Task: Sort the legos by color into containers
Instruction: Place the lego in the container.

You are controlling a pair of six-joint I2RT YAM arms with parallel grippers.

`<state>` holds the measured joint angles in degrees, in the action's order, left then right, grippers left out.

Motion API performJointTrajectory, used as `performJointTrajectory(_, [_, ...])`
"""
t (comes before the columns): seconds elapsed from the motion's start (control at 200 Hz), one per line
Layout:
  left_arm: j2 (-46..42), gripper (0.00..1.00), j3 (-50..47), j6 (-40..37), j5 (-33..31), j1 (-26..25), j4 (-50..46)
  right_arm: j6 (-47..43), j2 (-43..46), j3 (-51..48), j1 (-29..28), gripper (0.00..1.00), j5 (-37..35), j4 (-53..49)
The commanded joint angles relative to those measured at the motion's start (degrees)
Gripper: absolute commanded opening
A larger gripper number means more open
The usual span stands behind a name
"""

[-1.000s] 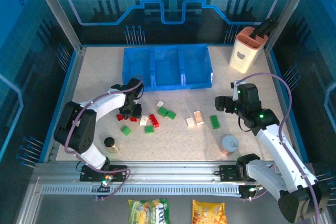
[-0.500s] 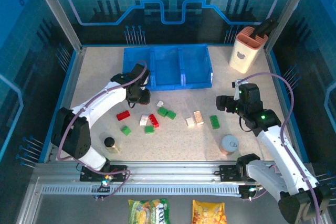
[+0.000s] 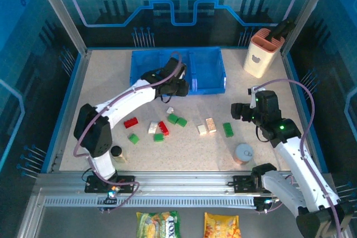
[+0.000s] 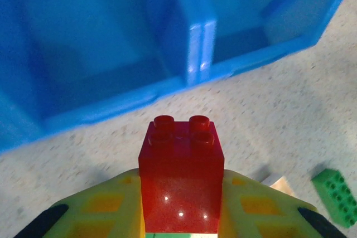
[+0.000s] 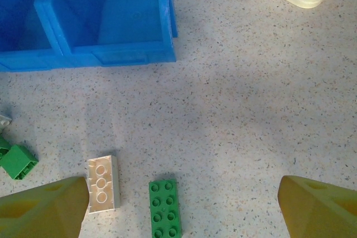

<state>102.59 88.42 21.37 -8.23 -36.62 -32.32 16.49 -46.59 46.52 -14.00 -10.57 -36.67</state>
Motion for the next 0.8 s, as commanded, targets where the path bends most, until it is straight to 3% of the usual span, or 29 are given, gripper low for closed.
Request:
performJointTrajectory(0.0, [3.2, 0.29, 3.1, 3.1, -2.4, -1.8, 7.4, -0.2, 1.3, 0.7, -0.9, 0.89, -1.1, -1.5])
performJointTrajectory(0.255, [12.8, 0.31, 9.7, 6.1, -5.6, -4.2, 12.4, 0.5, 2.4, -1.0, -0.9, 0.89, -1.2, -1.3])
performJointTrajectory(0.445, [18.0, 0.31, 13.9, 7.3, -12.2, -5.6, 14.3, 0.6, 2.7, -1.7, -0.9, 0.89, -1.2, -1.4])
performJointTrajectory(0.795, [28.8, 0.34, 26.0, 7.5, -16.8, -5.9, 11.0, 0.6, 4.2, -2.4, -0.9, 0.89, -1.3, -2.7])
